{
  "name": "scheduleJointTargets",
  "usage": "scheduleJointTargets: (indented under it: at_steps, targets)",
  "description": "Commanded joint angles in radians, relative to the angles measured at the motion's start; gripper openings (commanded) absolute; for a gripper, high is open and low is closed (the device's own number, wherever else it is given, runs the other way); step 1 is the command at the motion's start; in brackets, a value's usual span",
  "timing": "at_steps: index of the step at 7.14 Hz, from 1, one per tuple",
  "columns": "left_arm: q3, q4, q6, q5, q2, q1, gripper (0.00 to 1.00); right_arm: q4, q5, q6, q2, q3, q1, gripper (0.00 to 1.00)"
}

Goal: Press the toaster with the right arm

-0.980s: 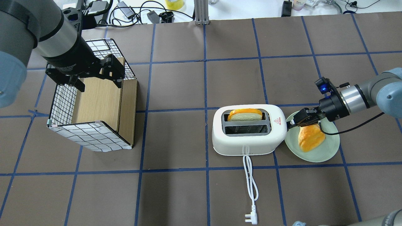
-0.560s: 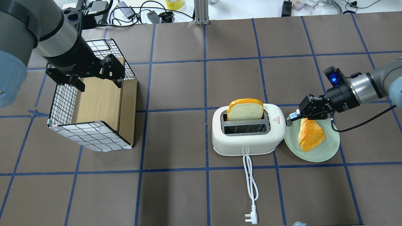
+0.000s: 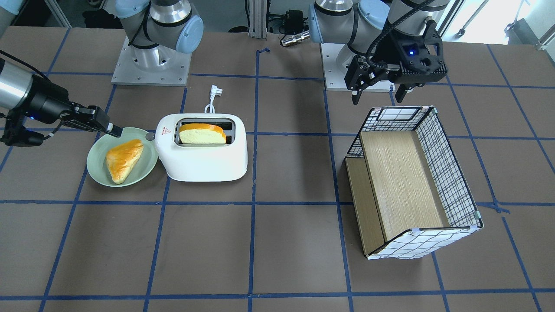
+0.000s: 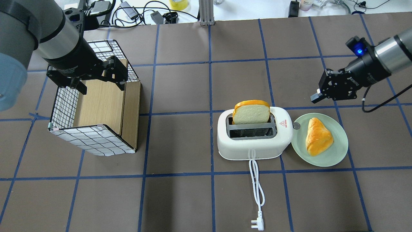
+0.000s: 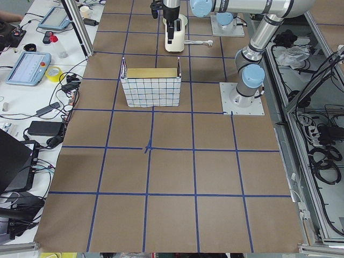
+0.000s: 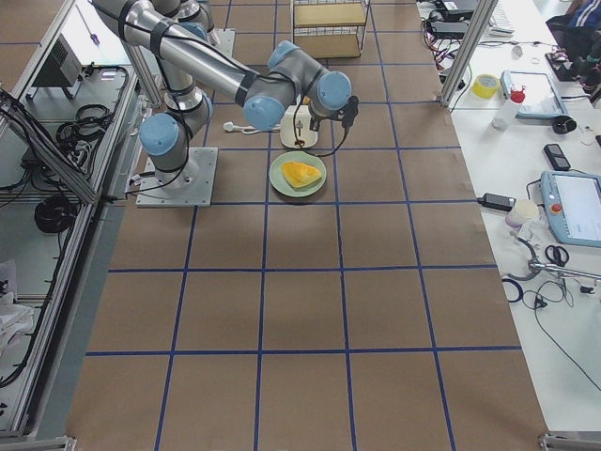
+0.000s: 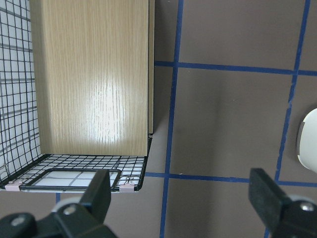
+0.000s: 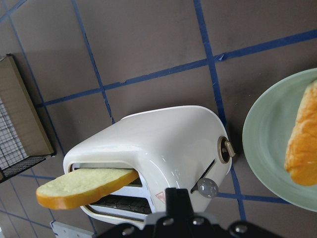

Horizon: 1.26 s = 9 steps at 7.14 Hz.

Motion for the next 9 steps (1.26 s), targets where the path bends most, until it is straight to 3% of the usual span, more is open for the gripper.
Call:
scheduleJointTargets:
  at_steps: [1,4,6,7,8,9]
  targets:
    - [0.0,0.0,0.0,0.001,0.0,0.0,1.0,0.009,-0.209,0.223,-0.004,-0.175,0.171,0.0]
    - [0.0,0.0,0.0,-0.001,0.0,0.0,1.0,-0.001,-0.434,0.53,0.003,-0.248,0.419,0.02]
    - [0.0,0.0,0.0,-0.001,0.0,0.0,1.0,-0.012,-0.476,0.565,0.006,-0.251,0.462,0.02]
    - [0.0,0.0,0.0,-0.001,0.0,0.0,1.0,-0.083,-0.491,0.548,0.009,-0.251,0.462,0.29]
    - [0.0,0.0,0.0,-0.001,0.0,0.0,1.0,-0.193,-0.494,0.543,0.012,-0.24,0.46,0.65]
    - [0.0,0.0,0.0,-0.001,0.0,0.0,1.0,-0.236,-0.494,0.499,0.013,-0.236,0.457,0.83]
